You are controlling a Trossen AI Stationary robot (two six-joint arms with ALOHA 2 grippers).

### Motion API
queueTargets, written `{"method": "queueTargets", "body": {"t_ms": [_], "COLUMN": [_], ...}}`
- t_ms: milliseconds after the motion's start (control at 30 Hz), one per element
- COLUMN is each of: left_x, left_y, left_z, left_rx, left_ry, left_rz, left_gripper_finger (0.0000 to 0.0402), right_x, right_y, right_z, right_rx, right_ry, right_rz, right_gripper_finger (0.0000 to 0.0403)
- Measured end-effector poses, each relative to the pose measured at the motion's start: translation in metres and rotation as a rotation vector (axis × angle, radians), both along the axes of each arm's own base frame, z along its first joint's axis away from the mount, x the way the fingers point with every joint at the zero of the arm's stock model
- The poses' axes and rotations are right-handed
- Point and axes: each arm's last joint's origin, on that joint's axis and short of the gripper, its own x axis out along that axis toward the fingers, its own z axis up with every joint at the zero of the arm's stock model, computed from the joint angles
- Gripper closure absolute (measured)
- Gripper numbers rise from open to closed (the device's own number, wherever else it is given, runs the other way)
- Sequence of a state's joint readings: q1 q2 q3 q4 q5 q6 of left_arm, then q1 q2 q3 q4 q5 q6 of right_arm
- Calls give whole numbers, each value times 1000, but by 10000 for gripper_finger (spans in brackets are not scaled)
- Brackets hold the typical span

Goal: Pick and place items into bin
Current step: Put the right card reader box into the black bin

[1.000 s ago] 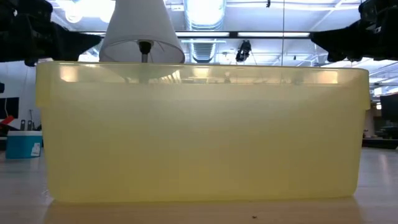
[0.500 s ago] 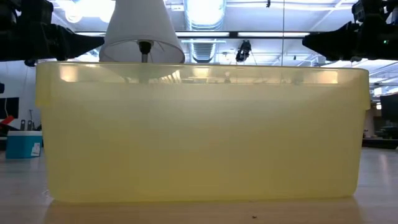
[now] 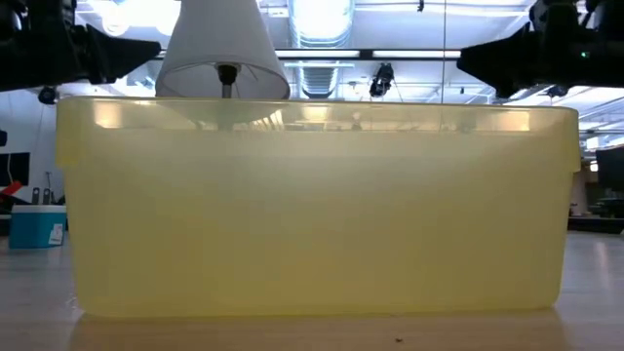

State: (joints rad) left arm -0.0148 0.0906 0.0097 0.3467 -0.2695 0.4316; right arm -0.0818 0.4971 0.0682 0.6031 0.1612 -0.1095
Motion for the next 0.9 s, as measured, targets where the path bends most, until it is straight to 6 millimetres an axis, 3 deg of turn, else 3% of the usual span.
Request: {"method": "queueTargets", "body": {"t_ms": [600, 900], "left_x": [0, 0], "left_y": [0, 0], "left_z": [1, 1], "left_rx": [2, -4], "left_ry": [-12, -13], "left_rz": [0, -2], "left_gripper_finger": [322, 322], "right_x": [63, 79], "right_y": [-7, -8], "right_z": [52, 65], "right_rx": [247, 413], "right_ry": [385, 517], "right_rz": [-88, -130], "right_gripper_finger": [250, 263]}}
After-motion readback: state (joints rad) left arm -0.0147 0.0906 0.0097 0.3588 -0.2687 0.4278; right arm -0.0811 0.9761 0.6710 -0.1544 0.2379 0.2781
